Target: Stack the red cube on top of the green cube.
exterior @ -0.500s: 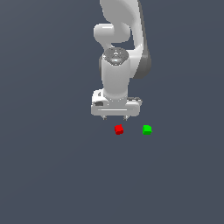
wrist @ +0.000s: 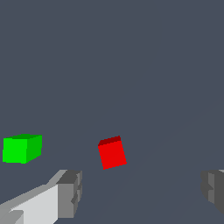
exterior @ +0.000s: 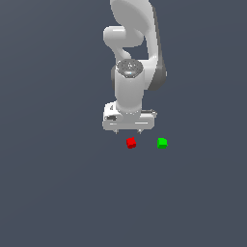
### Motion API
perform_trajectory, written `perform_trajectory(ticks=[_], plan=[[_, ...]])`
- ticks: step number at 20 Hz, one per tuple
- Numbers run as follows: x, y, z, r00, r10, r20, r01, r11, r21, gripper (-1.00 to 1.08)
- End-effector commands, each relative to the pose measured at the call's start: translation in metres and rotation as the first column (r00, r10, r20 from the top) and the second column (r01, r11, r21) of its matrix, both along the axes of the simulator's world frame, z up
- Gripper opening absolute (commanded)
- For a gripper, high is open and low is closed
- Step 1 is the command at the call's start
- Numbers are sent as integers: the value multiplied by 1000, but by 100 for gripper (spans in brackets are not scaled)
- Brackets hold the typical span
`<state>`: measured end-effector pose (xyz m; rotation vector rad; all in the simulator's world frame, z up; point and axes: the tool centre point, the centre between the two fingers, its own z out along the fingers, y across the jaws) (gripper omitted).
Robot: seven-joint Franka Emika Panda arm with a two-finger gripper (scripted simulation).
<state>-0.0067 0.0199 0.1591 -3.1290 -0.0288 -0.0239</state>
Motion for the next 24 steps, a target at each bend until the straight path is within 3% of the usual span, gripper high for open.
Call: perform_trajectory(ticks=[1,12,24], plan=[[-4,4,-14,999,37,-3,-37,999,-1,100],[-22,20,-81,975,223,-14,-223,975,-10,100],[-24,21,-100,971,240,-16,-240,971,-11,100]])
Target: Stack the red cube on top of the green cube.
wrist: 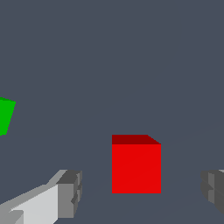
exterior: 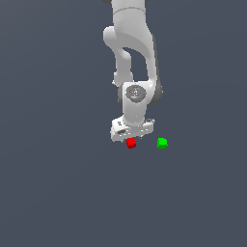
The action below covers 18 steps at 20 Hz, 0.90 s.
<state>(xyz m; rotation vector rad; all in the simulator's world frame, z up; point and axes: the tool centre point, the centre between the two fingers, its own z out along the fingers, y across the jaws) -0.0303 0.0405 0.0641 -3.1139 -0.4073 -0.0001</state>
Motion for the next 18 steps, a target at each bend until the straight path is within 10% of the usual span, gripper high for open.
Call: perform_trajectory(ticks=[1,12,13,18], plan=[[-1,0,-9,1000,1,-1,-1,1000,0,100],[0,0,-44,1000,4,0,-4,1000,-1,100],[0,0,-44,1000,4,0,-4,1000,-1,-100],[0,0,-44,1000,4,0,-4,1000,-1,-100]])
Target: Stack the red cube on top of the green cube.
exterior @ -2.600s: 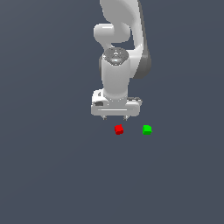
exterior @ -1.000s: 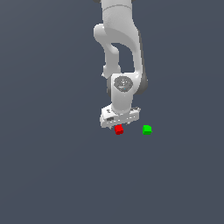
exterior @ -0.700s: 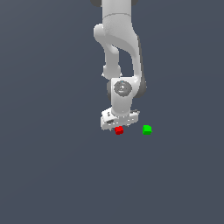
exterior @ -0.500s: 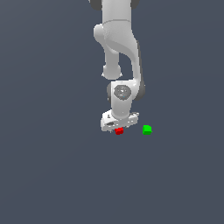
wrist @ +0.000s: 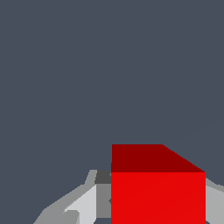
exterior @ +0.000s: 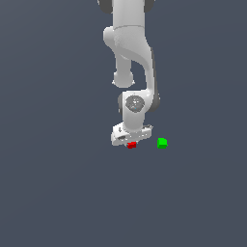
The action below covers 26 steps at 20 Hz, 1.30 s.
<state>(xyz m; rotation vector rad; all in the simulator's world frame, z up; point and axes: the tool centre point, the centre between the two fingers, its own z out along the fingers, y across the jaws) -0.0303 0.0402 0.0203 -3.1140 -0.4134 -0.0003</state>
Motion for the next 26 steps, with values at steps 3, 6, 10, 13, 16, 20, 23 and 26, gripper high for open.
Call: perform_trajectory(ticks=[3,6,10,13,16,20,23,26], plan=[[0,0,0,1000,0,0,0,1000,0,-100],[0,0,0,1000,0,0,0,1000,0,-100],[0,0,7,1000,0,0,0,1000,0,-100],[-1,0,19,1000,0,0,0,1000,0,-100],[-1,0,37,1000,0,0,0,1000,0,-100],[-2,0,66,1000,0,0,0,1000,0,-100],[-1,0,83,1000,0,0,0,1000,0,-100],[-1,0,94,1000,0,0,0,1000,0,-100]])
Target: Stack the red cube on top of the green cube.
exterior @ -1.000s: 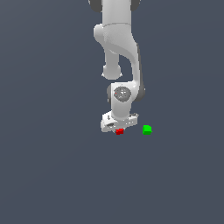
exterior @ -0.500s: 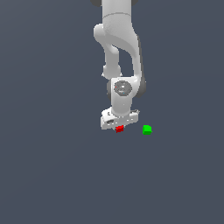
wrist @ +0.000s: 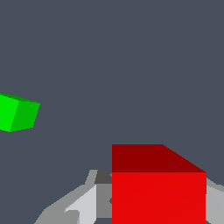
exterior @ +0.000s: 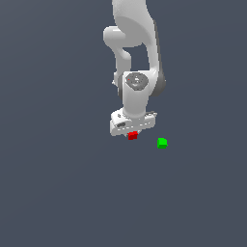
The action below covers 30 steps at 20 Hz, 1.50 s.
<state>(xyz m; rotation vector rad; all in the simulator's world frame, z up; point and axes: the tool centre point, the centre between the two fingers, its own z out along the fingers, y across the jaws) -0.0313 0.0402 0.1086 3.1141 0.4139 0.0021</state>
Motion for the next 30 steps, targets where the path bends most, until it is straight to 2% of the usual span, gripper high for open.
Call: perform_trajectory(ticks=[1,7,12,16,24,30], plan=[[0,0,9,1000,0,-1,0,1000,0,-100],[0,2,9,1000,0,0,0,1000,0,-100],[0,18,4,1000,0,0,0,1000,0,-100],[0,45,-6,1000,0,-1,0,1000,0,-100],[1,122,-32,1000,0,-1,0,1000,0,-100],[3,156,-44,1000,0,-1,0,1000,0,-100]])
